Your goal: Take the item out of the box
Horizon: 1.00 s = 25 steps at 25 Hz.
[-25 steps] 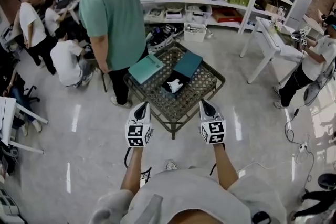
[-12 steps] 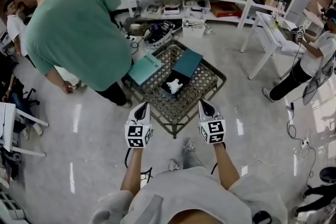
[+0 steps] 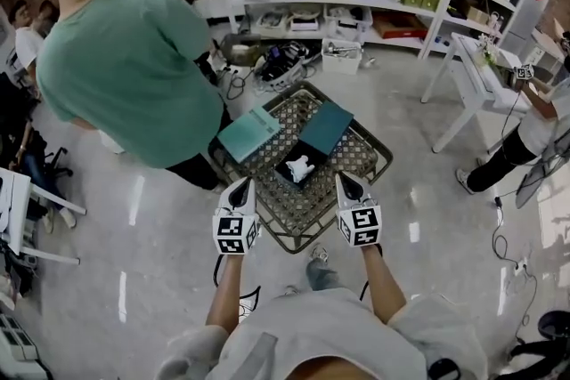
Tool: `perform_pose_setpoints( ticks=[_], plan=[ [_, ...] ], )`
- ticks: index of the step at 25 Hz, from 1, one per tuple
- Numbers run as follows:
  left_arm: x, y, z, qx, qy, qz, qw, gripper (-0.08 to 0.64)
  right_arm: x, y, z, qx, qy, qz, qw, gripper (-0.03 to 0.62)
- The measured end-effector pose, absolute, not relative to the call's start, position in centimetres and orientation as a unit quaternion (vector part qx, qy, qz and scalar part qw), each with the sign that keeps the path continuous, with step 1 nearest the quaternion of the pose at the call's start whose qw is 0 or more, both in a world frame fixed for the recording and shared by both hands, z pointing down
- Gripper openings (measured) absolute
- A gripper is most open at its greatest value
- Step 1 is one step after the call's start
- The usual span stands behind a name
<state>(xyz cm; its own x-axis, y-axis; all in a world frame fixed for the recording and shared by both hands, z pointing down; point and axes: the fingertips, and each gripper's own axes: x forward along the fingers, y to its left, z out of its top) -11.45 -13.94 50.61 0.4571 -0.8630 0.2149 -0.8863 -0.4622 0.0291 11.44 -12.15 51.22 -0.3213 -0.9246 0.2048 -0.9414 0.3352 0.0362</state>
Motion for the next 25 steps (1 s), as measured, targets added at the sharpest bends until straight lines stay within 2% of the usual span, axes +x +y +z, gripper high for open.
perform_pose_setpoints(
  ticks=[11, 25],
  plan=[
    [-8.1, -21.4, 50.4, 0.832, -0.543, 0.087, 0.073, 0.003, 14.2, -21.0, 51.4, 0.541, -0.834, 0.046, 0.095, 0.000],
    [-5.6, -25.4, 50.0, 0.813, -0.570, 0.097, 0.068, 0.003, 16.4, -26.7, 51.6, 0.512, -0.853, 0.049, 0.089, 0.000]
  ],
)
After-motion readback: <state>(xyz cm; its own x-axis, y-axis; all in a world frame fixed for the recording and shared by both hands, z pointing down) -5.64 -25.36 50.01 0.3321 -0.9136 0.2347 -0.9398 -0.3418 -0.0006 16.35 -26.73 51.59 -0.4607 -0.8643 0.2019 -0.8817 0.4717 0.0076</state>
